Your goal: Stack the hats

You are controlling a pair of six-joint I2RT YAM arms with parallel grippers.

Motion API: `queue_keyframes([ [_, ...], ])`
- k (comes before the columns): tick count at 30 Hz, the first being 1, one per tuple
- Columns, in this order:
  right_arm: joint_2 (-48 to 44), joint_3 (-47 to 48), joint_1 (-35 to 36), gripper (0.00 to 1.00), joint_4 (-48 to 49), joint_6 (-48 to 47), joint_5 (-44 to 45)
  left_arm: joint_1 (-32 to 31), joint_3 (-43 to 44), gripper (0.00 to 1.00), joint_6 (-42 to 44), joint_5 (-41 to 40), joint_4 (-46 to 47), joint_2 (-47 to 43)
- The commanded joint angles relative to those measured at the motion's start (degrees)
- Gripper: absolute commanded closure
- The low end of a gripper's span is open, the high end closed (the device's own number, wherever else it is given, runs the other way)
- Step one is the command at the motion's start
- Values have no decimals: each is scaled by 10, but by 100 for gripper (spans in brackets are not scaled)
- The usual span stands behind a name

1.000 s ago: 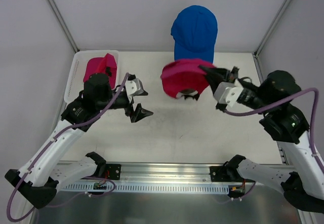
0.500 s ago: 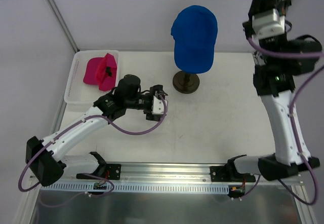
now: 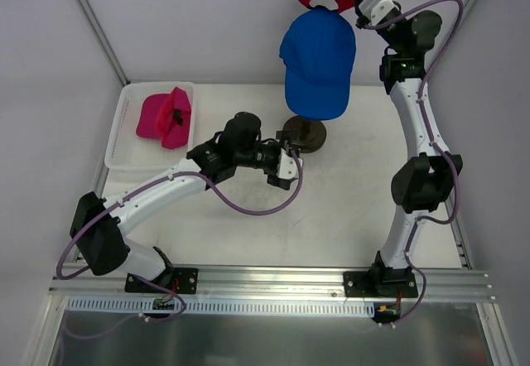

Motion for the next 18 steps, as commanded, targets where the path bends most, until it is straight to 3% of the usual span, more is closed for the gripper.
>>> queue_keyframes([
  [1, -40, 6, -2, 100, 123, 25, -78, -13, 30, 18, -7, 10, 30, 11],
  [7, -88, -94, 0, 100, 171, 70, -106, -19, 55, 19, -41, -6, 30, 41],
  [18, -210, -297, 0, 100, 200, 10, -170, -19, 129, 19, -122, -39, 55, 89],
])
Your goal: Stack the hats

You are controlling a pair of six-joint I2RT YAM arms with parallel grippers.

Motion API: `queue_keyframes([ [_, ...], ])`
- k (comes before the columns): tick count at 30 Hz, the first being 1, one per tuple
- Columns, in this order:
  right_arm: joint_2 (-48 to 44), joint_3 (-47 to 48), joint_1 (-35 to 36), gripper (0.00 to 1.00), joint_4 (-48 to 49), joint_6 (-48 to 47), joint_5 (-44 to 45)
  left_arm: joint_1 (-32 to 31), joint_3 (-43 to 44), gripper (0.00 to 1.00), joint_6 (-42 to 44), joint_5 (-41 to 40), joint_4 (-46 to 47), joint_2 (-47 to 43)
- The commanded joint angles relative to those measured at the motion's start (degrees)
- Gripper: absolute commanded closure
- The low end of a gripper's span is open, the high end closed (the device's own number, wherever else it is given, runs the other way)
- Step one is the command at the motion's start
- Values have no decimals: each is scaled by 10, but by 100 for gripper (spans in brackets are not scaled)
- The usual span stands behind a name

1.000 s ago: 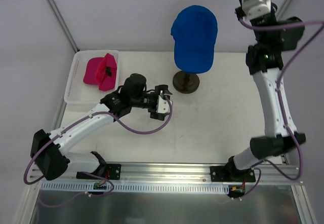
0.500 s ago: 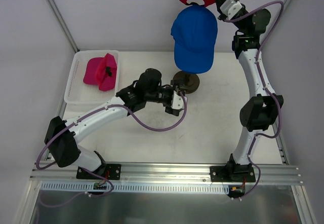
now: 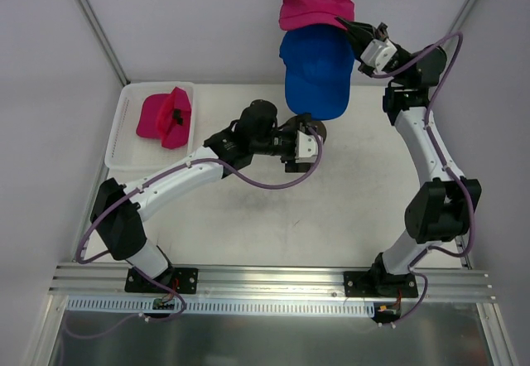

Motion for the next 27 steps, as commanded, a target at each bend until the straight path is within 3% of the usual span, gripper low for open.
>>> queue_keyframes([
  [1, -57, -34, -1, 99, 63, -32, -21, -4, 28, 19, -25, -18, 30, 1],
  [14, -107, -162, -4, 100, 65, -80, -17, -4, 28, 19, -2, -44, 56, 14],
  [23, -46, -86, -5, 100, 70, -88, 74, -4, 29, 19, -6, -51, 58, 23],
  [27, -51, -98, -4, 100, 103, -60, 61, -4, 35, 19, -7, -58, 59, 31],
])
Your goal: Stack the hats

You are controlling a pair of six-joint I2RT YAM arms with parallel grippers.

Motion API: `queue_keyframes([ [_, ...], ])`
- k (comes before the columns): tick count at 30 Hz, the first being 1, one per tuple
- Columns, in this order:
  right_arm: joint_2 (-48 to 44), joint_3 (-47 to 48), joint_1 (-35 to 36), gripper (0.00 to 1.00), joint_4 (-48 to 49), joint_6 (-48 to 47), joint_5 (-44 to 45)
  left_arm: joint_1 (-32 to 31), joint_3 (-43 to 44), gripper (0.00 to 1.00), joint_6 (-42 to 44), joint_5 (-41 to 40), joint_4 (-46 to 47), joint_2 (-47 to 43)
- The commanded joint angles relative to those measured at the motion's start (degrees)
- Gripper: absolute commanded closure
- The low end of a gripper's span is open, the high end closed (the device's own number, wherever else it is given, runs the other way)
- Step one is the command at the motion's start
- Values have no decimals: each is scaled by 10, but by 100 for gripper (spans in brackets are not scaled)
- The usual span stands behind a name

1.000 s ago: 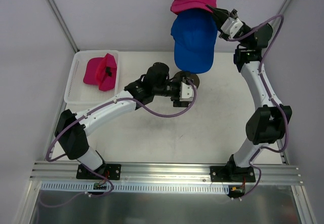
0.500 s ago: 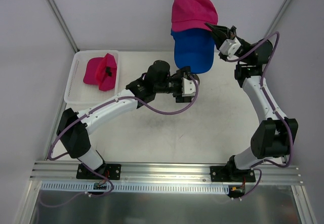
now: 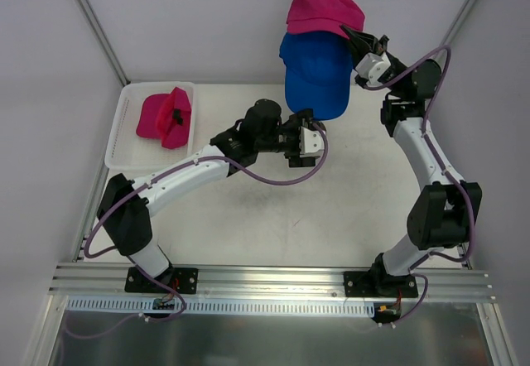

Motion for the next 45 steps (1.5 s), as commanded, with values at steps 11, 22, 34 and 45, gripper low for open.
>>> queue_keyframes([
  [11, -94, -142, 0, 100, 110, 23, -57, -4, 39, 20, -2, -6, 31, 18],
  [22, -109, -189, -2, 100, 83, 30, -111, -4, 20, 23, 45, -32, 88, 24],
  [34, -115, -258, -2, 100, 71, 14, -146, -4, -48, 27, 147, -51, 205, 16],
  [45, -107, -291, -2, 100, 36, -18, -191, -4, -74, 27, 146, -54, 220, 7],
])
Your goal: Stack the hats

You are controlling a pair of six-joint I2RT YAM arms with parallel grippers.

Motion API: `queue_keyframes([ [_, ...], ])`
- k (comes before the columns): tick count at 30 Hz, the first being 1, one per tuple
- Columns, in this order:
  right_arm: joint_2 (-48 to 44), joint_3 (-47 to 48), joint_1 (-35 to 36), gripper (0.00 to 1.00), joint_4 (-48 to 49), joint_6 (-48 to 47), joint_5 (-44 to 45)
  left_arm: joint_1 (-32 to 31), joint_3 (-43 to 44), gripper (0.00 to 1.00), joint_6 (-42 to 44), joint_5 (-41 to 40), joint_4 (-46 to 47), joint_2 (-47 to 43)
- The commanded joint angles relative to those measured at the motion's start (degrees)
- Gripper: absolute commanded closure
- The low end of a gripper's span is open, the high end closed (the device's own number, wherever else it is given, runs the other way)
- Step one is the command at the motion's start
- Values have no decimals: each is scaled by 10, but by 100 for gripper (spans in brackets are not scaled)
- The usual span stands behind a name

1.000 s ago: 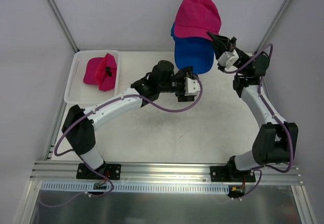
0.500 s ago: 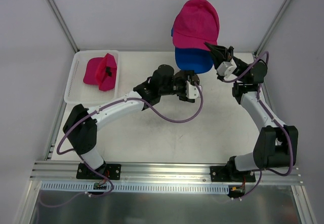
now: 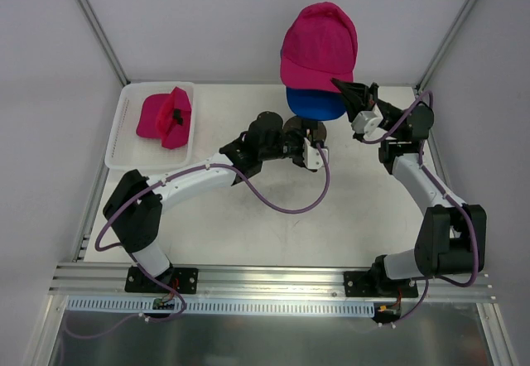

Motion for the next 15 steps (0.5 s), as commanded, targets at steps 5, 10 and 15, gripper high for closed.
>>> queue_keyframes([
  [5, 7, -44, -4, 100, -62, 15, -100, 5, -19, 27, 10, -7, 62, -26],
  [10, 9, -58, -10, 100, -63, 10, -118, 6, -32, 27, 6, -7, 62, -30],
  [15, 18, -66, -13, 100, -62, -6, -124, 9, -44, 26, -8, -4, 57, -36],
])
